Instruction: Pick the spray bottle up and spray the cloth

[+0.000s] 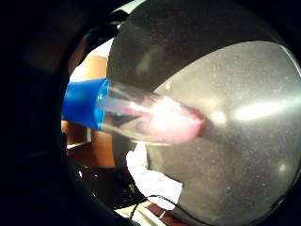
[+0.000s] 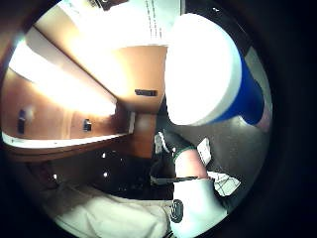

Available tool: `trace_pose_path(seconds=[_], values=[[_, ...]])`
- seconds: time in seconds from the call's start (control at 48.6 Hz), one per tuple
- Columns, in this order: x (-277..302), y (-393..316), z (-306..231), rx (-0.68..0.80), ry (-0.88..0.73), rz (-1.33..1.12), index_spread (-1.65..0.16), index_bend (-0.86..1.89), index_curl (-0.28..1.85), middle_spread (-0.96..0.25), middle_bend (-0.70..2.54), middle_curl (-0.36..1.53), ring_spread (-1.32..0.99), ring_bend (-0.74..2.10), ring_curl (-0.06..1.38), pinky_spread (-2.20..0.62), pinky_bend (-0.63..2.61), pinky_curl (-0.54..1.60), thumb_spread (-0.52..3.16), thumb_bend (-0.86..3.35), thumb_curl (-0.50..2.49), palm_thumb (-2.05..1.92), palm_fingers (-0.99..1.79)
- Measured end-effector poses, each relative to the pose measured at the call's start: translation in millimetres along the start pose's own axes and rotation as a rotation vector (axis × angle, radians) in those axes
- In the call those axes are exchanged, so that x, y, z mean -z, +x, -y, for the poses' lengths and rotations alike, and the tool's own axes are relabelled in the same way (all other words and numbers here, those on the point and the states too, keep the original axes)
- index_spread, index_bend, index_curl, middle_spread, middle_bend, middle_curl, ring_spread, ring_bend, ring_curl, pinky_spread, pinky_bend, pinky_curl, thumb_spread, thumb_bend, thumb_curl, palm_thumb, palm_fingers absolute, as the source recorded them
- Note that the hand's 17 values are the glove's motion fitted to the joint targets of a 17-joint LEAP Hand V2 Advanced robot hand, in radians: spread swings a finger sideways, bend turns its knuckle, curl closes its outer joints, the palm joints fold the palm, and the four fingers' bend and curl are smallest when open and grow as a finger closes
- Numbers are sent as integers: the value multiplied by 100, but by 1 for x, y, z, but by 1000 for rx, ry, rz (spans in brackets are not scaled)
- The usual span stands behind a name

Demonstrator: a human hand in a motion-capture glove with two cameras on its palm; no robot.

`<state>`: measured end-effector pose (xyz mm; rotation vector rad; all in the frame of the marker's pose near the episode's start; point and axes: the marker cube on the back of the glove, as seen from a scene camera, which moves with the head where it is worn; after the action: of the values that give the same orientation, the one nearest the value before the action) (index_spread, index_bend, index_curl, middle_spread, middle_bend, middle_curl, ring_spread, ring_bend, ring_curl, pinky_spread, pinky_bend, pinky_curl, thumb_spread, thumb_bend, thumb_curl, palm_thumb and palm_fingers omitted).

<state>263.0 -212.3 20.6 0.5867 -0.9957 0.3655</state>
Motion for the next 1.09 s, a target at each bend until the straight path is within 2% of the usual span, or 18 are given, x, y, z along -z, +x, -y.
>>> trace_pose_path(seconds=[0.185, 0.432, 0.596, 0.74, 1.09], values=[[-19, -2, 10, -30, -12, 61, -32, 16, 24, -5, 28, 36, -6, 43, 31, 11, 30, 34, 88, -2, 41, 67, 50], [-41, -12, 26, -80, -54, 22, -27, 24, 33, -11, 42, 41, -16, 54, 35, 2, 9, 26, 76, 2, 49, 92, 113], [-50, -31, 3, -60, -139, 13, -24, 27, 40, -15, 49, 46, -19, 54, 39, -8, 18, 29, 46, 1, 57, 106, 124], [-51, -33, -33, -33, -229, -107, -23, 27, 44, -15, 52, 48, -21, 54, 41, -16, 22, 31, 28, -2, 62, 109, 129], [-50, -63, -67, 99, -238, -398, -21, 31, 50, -14, 56, 51, -19, 57, 46, -22, 24, 36, 6, -3, 68, 110, 132]])
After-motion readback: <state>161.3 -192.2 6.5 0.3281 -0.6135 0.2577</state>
